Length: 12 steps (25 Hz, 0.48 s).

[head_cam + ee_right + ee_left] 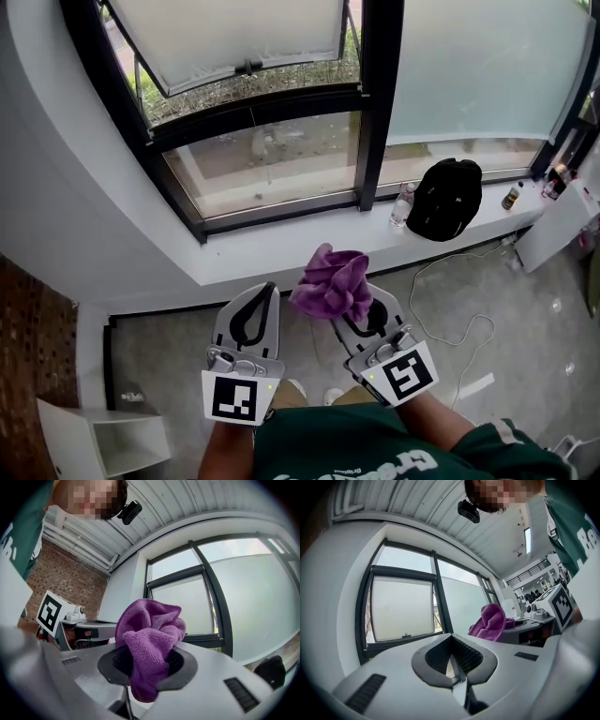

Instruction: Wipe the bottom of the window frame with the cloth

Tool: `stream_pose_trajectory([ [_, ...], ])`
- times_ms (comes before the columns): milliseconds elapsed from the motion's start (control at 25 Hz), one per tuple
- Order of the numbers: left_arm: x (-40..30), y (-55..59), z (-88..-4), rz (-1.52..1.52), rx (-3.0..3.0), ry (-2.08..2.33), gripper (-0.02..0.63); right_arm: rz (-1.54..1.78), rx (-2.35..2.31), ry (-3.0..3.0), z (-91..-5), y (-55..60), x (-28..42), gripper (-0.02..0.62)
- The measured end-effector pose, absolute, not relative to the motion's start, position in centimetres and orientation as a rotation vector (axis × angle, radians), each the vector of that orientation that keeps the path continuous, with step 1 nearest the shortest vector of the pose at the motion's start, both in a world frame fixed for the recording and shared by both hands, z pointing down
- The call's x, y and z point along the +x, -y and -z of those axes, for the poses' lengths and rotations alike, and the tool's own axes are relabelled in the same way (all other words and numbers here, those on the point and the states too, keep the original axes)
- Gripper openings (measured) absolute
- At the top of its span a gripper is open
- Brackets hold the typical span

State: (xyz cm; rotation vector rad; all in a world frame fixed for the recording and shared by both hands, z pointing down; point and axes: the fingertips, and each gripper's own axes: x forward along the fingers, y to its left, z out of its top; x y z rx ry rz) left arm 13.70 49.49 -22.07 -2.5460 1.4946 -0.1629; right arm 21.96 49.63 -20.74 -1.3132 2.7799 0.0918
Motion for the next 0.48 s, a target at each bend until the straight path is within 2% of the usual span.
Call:
stream_pose_trajectory([
  [480,7.3,-39.2,19.5,0.128,-2.487,-1.582,0.009,-0.094,-1.366,-2.767,17.9,-39.6,20.1,0.107],
])
